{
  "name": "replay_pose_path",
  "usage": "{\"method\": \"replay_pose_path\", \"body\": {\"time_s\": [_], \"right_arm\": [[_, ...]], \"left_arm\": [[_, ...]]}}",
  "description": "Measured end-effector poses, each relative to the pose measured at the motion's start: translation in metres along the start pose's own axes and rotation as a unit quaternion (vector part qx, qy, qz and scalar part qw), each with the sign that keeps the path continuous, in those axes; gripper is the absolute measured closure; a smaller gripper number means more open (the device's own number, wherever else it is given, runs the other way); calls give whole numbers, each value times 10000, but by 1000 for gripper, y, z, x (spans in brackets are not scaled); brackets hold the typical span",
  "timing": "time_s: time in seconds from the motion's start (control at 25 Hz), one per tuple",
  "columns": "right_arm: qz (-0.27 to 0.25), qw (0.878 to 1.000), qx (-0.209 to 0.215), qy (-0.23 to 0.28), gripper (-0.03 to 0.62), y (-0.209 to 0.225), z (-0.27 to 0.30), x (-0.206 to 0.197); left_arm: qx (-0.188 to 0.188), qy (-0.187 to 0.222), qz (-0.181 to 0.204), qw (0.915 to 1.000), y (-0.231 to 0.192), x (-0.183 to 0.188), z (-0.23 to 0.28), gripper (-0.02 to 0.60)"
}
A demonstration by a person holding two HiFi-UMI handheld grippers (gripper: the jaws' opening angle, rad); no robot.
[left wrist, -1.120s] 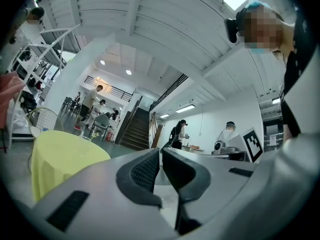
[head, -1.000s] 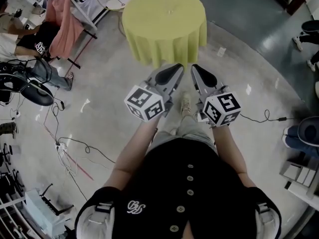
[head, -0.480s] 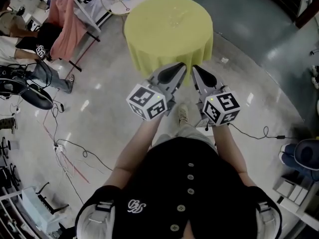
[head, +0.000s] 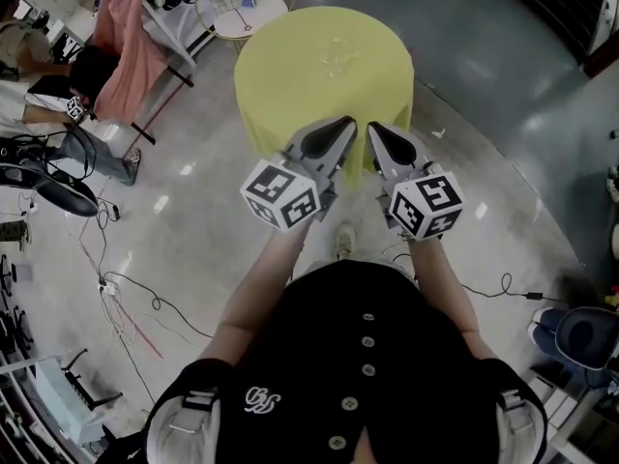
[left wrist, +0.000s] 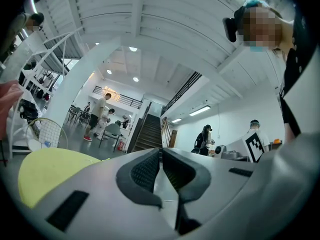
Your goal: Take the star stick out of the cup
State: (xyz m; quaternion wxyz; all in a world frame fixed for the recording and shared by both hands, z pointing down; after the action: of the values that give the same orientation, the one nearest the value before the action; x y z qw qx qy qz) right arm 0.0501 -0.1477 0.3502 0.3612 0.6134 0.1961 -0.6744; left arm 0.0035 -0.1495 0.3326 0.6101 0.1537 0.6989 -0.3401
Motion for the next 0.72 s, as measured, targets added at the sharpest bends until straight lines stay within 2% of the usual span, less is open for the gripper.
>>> {"method": "replay_pose_path", "body": {"time_s": [0.36,0.72], "right_arm": [[51,9997,177,-169,589,48,36,4],[304,9989,253,-259,589,72,44,-1]], "left_arm": [[273,-89,-81,9996,-40,0,42,552],[329,-367,-173,9986,-48,-14,63,552]]}}
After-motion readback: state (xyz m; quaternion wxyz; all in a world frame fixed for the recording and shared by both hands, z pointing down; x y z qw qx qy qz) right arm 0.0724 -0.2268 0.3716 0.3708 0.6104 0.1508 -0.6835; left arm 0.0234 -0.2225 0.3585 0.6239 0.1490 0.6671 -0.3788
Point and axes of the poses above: the fingertips, and each gripper's own axes: z forward along the fingers, y to its right, x out of its top, the point moved 1 cm from there along -z, backward along the fingers, and after that the axes turned 5 degrees about -y, right-handed, at the moved point
